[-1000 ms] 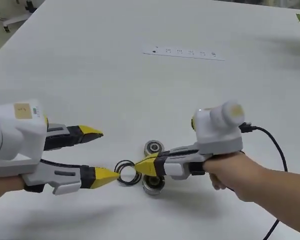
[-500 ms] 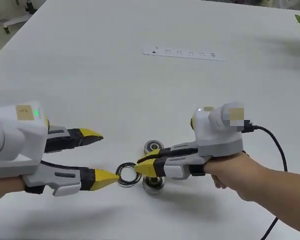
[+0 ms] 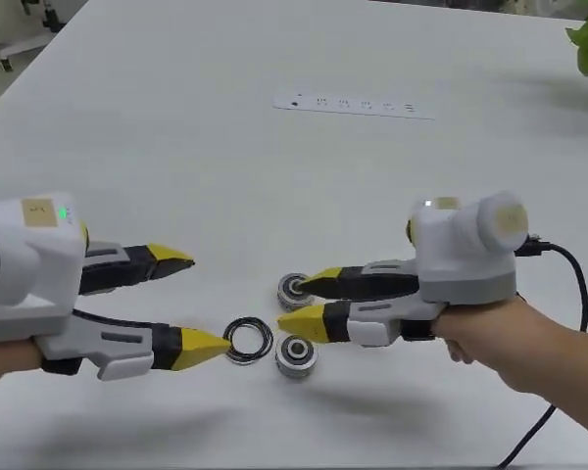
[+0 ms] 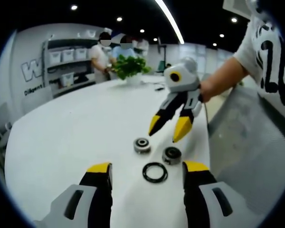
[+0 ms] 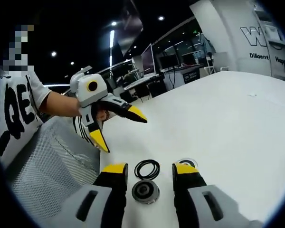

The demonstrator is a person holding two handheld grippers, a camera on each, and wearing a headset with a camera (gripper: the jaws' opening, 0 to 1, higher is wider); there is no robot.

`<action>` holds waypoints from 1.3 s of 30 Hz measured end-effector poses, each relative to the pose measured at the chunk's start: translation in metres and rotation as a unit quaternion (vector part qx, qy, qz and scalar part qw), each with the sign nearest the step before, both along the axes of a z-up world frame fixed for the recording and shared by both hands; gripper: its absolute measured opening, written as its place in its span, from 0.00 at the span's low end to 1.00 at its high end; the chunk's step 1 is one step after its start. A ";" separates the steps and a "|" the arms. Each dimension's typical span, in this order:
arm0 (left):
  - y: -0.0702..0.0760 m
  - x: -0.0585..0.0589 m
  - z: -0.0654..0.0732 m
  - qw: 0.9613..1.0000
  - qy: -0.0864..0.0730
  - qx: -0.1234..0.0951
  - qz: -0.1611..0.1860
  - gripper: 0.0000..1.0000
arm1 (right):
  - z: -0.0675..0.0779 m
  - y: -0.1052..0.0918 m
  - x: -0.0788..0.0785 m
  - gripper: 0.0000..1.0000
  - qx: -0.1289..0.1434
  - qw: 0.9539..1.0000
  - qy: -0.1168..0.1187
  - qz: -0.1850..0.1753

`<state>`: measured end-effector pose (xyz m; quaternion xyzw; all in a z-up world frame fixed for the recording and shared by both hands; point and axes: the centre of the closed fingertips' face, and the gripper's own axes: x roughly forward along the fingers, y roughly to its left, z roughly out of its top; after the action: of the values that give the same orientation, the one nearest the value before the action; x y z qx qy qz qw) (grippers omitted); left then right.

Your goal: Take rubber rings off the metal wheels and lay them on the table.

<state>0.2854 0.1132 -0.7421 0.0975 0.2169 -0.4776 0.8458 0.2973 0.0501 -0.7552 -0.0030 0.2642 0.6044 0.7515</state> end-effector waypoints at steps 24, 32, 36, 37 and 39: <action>-0.004 -0.003 0.004 1.000 -0.007 0.002 -0.013 0.77 | -0.001 -0.057 -0.006 0.69 -0.042 0.994 -0.092 -0.029; 0.004 -0.007 0.004 1.000 -0.010 0.004 -0.005 0.80 | -0.004 -0.063 -0.014 0.77 -0.051 0.993 -0.106 -0.024; 0.006 -0.011 0.002 1.000 -0.009 0.008 -0.003 0.81 | -0.004 -0.065 -0.016 0.78 -0.055 0.992 -0.108 -0.023; 0.007 -0.012 0.002 1.000 -0.009 0.009 -0.004 0.81 | -0.004 -0.066 -0.015 0.78 -0.055 0.992 -0.109 -0.024; 0.008 -0.014 0.003 1.000 -0.012 0.014 -0.006 0.82 | -0.002 -0.067 -0.013 0.79 -0.053 0.992 -0.110 -0.029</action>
<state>0.2717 0.1210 -0.7395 0.1161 0.2124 -0.4788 0.8439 0.2843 -0.0170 -0.7572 -0.1015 0.2114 0.5639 0.7918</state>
